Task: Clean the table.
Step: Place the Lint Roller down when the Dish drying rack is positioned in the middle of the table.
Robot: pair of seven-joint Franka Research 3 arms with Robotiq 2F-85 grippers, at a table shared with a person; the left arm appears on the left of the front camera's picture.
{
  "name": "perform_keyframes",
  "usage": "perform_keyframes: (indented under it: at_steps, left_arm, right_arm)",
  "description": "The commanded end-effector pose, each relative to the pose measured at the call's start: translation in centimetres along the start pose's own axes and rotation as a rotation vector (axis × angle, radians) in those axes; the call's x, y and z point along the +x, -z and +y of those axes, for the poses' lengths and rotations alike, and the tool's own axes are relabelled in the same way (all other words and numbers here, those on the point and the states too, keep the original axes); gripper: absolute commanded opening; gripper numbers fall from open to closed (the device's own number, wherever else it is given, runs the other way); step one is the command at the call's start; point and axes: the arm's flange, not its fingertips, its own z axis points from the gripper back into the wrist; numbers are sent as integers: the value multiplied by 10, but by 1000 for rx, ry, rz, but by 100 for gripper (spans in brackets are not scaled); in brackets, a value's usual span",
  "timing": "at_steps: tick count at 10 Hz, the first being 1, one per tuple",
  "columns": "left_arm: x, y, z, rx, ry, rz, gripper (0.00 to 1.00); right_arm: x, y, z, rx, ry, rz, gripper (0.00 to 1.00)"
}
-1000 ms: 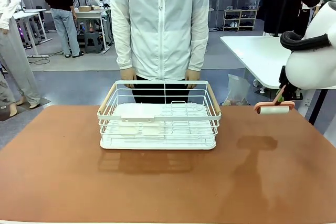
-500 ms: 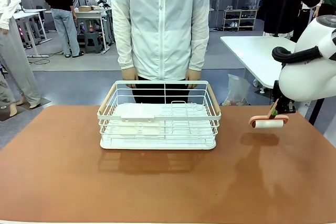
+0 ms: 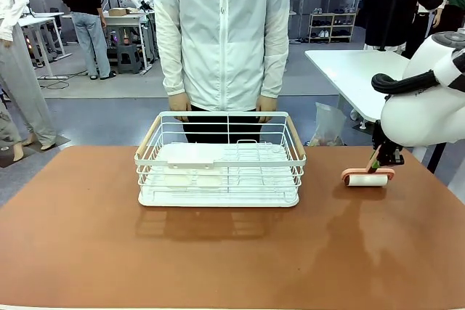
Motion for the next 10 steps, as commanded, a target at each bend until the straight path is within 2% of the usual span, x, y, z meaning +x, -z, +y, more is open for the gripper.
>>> perform_keyframes:
  at_steps: [1, 4, 5, 7, 8, 9, 10]
  left_arm:
    - [-1, -2, 0, -18, 6, -2, 100]
    - [-1, -2, 0, -18, 6, -2, 100]
    - [-1, -2, 0, -18, 6, -2, 100]
    - [-1, -2, 0, -18, 6, -2, 100]
    - [-1, -2, 0, -18, 6, -2, 100]
    - [-1, -2, 0, -18, 6, -2, 100]
    - [-1, -2, 0, -18, 6, -2, 100]
  right_arm:
    - [2, -9, -8, -1, -20, 38, 36]
    - [3, -15, -13, -39, -43, 47, 89]
    - [3, -17, -16, -72, -53, 36, 100]
    - [5, -25, -19, -122, -73, 42, 100]
    - [4, -28, -21, -150, -87, 41, 96]
    - [3, -32, -24, -169, -101, 49, 100]
    - [2, -34, -25, -173, -106, 53, 100]
